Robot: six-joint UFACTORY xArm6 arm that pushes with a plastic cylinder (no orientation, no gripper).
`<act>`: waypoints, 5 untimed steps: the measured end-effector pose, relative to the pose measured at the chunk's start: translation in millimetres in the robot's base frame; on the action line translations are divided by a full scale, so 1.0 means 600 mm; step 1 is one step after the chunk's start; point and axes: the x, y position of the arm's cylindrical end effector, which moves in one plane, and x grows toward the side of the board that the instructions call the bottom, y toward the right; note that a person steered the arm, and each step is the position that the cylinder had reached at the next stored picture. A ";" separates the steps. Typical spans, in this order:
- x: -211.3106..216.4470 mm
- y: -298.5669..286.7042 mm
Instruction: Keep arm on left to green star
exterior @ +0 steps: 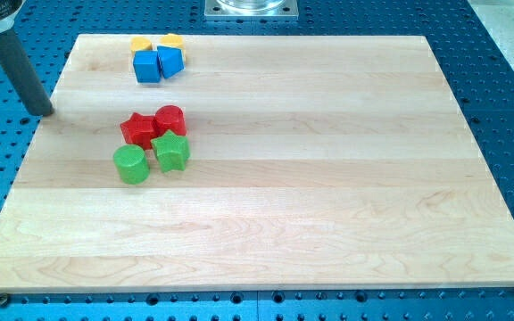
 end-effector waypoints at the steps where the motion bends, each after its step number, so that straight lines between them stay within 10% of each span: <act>1: 0.013 0.050; 3: 0.163 0.131; 5: 0.157 0.261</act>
